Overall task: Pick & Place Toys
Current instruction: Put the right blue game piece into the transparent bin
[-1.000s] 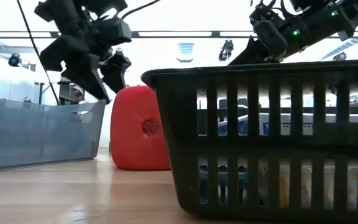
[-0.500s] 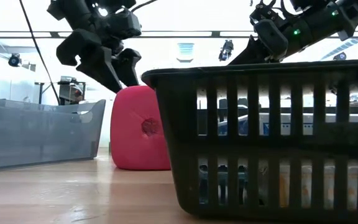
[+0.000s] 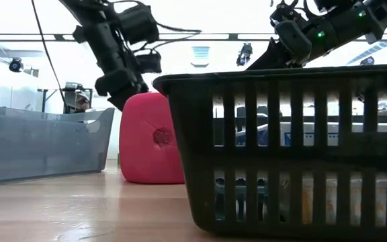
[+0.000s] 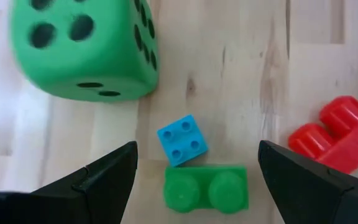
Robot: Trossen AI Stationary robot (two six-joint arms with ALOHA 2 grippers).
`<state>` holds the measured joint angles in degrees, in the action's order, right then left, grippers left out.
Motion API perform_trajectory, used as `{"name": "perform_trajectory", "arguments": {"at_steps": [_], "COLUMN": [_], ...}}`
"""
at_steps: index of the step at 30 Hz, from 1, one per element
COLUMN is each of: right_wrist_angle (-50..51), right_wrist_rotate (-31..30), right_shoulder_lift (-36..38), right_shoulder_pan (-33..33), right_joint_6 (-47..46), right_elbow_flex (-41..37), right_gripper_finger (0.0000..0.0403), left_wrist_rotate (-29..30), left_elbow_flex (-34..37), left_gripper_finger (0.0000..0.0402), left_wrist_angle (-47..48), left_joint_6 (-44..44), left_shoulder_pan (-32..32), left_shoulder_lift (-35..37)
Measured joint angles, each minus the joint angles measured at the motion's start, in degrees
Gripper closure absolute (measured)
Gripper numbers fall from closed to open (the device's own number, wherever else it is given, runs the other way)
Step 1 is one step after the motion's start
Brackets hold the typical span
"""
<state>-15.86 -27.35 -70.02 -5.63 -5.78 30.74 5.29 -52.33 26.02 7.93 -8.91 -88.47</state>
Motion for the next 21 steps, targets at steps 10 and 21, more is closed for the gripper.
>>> {"name": "perform_trajectory", "arguments": {"at_steps": [10,21], "right_wrist_angle": [0.0,0.1], "right_wrist_rotate": [0.0,0.0], "right_shoulder_lift": [0.0,0.0], "right_shoulder_pan": [0.0,0.0], "right_joint_6": [0.0,0.0], "right_elbow_flex": [0.0,0.0], "right_gripper_finger": [0.0158,0.0158], "left_wrist_rotate": [-0.4,1.1], "left_elbow_flex": [-7.4,-10.7], "left_gripper_finger": [0.0068,0.0067], "left_wrist_angle": [2.7,5.6], "left_joint_6": [-2.9,-5.9], "left_shoulder_pan": [-0.7,-1.5], "left_shoulder_lift": [-12.4,-17.9]}}
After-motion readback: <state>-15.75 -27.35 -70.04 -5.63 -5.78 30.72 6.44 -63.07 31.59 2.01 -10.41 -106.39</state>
